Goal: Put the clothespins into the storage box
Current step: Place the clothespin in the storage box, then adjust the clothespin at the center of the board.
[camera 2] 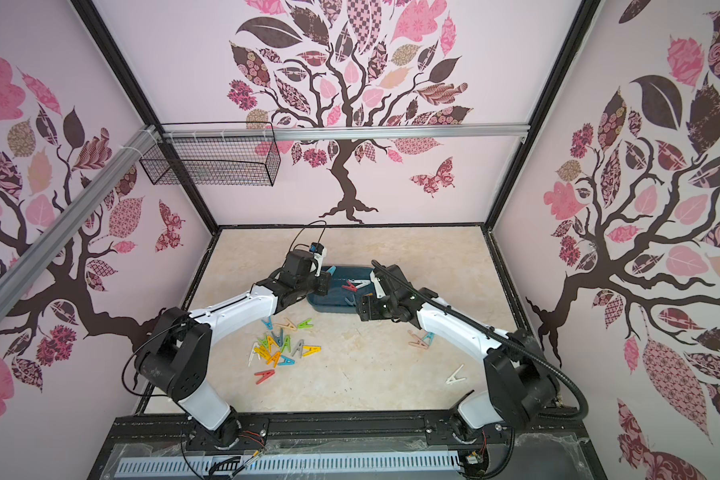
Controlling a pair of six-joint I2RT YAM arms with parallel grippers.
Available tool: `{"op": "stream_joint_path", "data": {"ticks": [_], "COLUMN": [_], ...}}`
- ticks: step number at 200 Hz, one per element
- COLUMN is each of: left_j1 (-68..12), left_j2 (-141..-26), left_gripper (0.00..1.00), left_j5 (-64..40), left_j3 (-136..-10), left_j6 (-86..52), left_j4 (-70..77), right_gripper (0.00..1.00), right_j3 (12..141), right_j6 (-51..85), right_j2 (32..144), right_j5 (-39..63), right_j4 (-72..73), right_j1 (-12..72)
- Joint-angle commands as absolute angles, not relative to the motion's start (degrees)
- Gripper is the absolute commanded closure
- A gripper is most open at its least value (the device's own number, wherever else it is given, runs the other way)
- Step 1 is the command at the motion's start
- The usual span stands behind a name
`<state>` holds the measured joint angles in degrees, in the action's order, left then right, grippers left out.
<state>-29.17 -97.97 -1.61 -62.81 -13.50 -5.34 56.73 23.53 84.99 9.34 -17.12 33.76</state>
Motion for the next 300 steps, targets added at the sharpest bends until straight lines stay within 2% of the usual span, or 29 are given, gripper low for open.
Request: {"op": "stream_joint_path", "data": {"ticks": [1,42,59,72,89,103,139,172,215,300], "left_j1": [-29.2,-29.3,-29.3,-29.8,-32.9,-37.7,-51.6,-58.3,-59.4,-59.4], "left_j2": [-99.3,-97.3,-94.1,-90.9,-86.4,-82.8,-77.3,-76.8,-78.9,-77.8], "left_gripper": [0.9,0.71,0.66,0.65,0.65,0.64,0.61,0.56,0.44,0.42], "left_j5": [-1.7,-1.4,-1.3,-1.1,0.7,3.4,10.0,12.3,10.8,9.4], "left_j3": [-66.3,-65.5,-63.8,-61.9,-58.0,-54.7,-43.5,-36.6,-33.7,-33.8], "left_j6": [-14.2,-15.4,-16.5,-17.1,-17.1,-15.7,-13.3,-13.5,-13.1,-10.2], "left_j4": [-5.9,-5.9,-6.2,-6.7,-6.8,-6.8,-0.7,5.6,12.5,10.3], "right_gripper": [0.18,0.19,0.23,0.33,0.54,0.6,0.61,0.64,0.72,0.75], "right_j3": [60.8,59.3,55.9,53.7,51.3,50.0,50.7,52.0,52.6,56.8], "right_j6": [23.3,27.3,30.4,32.2,34.2,35.8,37.4,38.7,39.3,40.2], "right_j2": [88.3,86.3,84.6,83.9,83.6,83.9,87.5,91.9,95.0,102.0], "right_j5": [4.0,-2.5,-2.6,-2.0,-2.2,-2.1,-2.1,-3.5,-2.7,-3.4], "right_j4": [-18.1,-18.7,-17.2,-16.1,-14.6,-13.4,-11.7,-11.7,-9.5,-8.4], "right_j1": [34.0,32.4,29.6,27.7,27.1,27.1,27.2,27.2,27.1,27.2]}}
